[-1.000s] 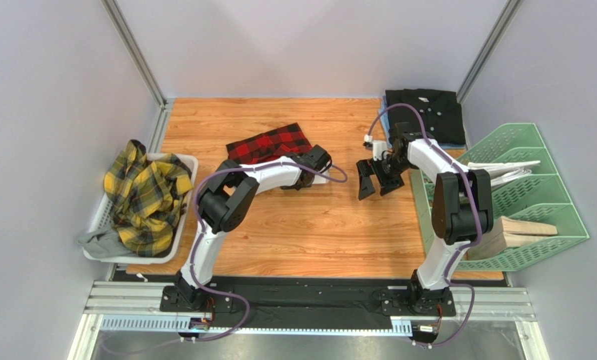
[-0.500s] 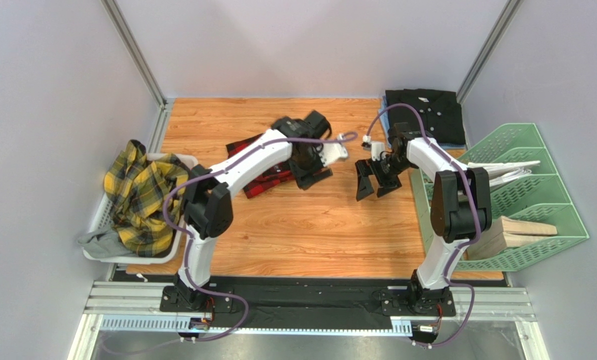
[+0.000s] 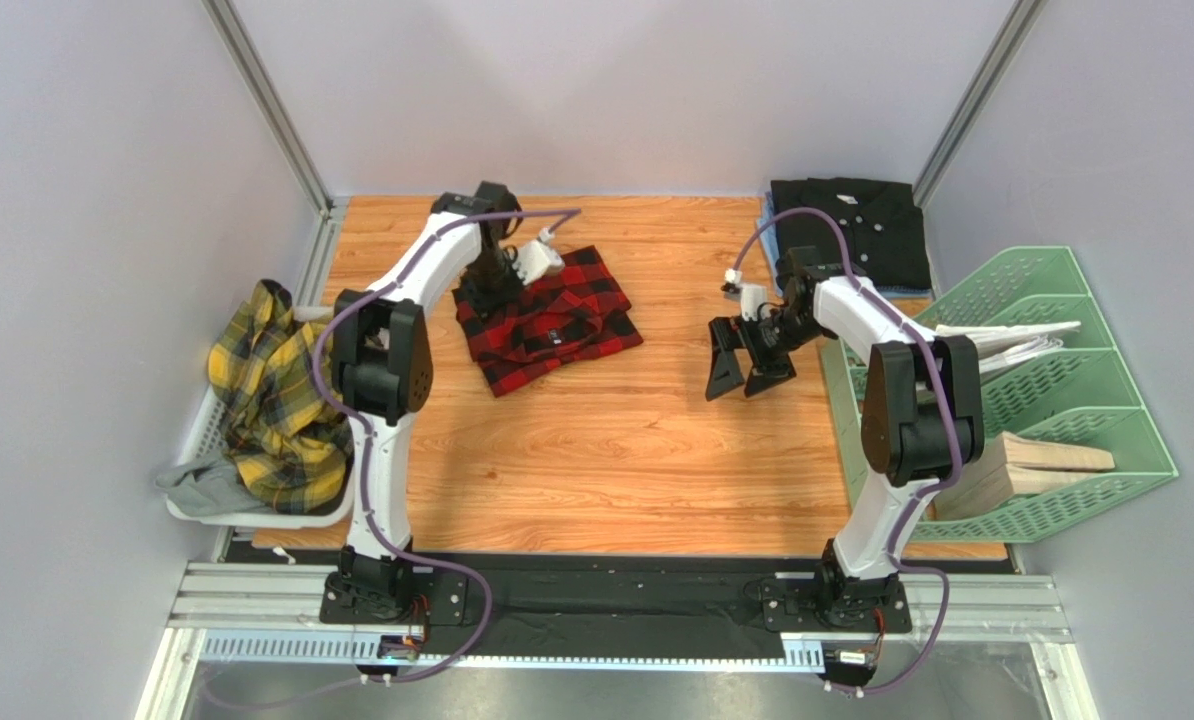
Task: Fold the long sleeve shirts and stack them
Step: Fold the shirt
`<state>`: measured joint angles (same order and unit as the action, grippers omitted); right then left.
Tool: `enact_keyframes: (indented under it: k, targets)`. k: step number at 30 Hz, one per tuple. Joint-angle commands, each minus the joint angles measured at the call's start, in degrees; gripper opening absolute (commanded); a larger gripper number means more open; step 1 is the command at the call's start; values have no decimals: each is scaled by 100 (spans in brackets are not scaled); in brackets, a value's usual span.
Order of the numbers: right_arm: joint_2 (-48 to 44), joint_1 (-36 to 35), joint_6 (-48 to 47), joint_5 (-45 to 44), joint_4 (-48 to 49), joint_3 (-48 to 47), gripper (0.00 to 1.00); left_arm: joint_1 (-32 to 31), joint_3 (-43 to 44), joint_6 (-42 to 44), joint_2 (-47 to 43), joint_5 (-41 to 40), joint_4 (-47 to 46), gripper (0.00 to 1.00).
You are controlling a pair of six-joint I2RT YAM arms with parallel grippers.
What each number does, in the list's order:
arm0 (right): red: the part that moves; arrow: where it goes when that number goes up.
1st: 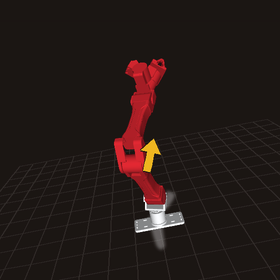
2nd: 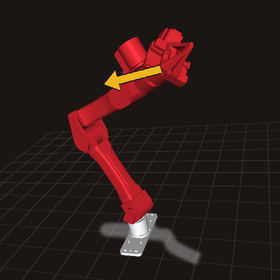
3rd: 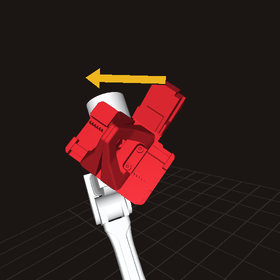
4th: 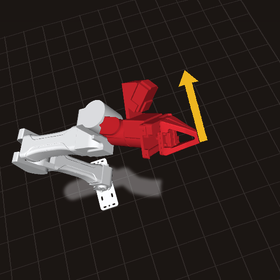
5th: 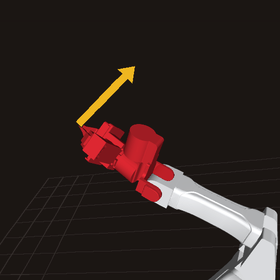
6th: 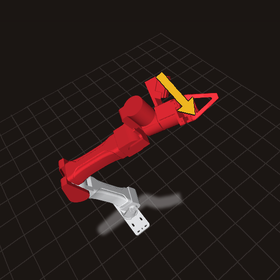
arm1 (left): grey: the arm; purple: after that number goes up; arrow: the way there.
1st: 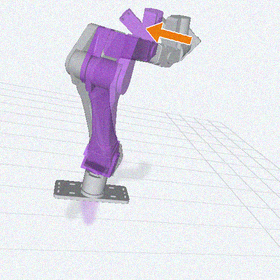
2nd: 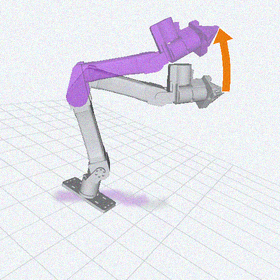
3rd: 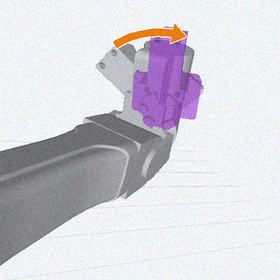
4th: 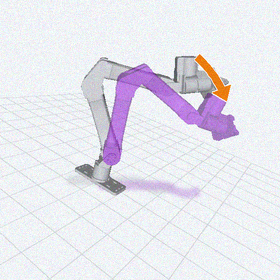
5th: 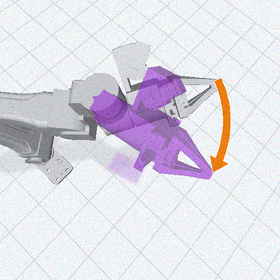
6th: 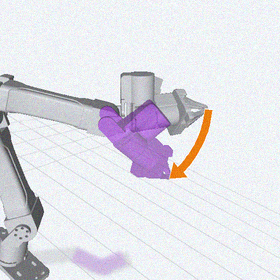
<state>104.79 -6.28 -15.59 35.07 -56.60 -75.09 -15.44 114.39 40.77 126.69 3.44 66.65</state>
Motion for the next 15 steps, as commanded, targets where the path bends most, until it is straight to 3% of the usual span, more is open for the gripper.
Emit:
enact_keyframes:
  k: [1, 5, 7, 8, 11, 14, 15]
  targets:
    - [-319, 31, 162, 220, 79, 117, 97, -222, -653, 265, 198, 383, -21, 3]
    - [-302, 48, 188, 176, 96, 187, 97, -906, -1838, -157, -258, 700, -696, 0]
    - [-249, 92, 197, 158, 132, 188, 96, -1468, -1571, -621, -155, 1138, -419, 0]
    - [-223, 118, 206, 123, 114, 153, 96, -1662, -1029, -858, -23, 1454, -103, 0]
    - [-117, 276, 162, 53, 53, -49, 96, -2566, -411, -1580, 224, 2764, 533, 0]
    - [85, 426, 118, 18, -18, -295, 96, -2780, 29, -2300, 180, 3600, 332, 0]
    - [181, 435, 101, 26, -53, -357, 95, -2710, 144, -2607, 111, 3880, 218, 5]
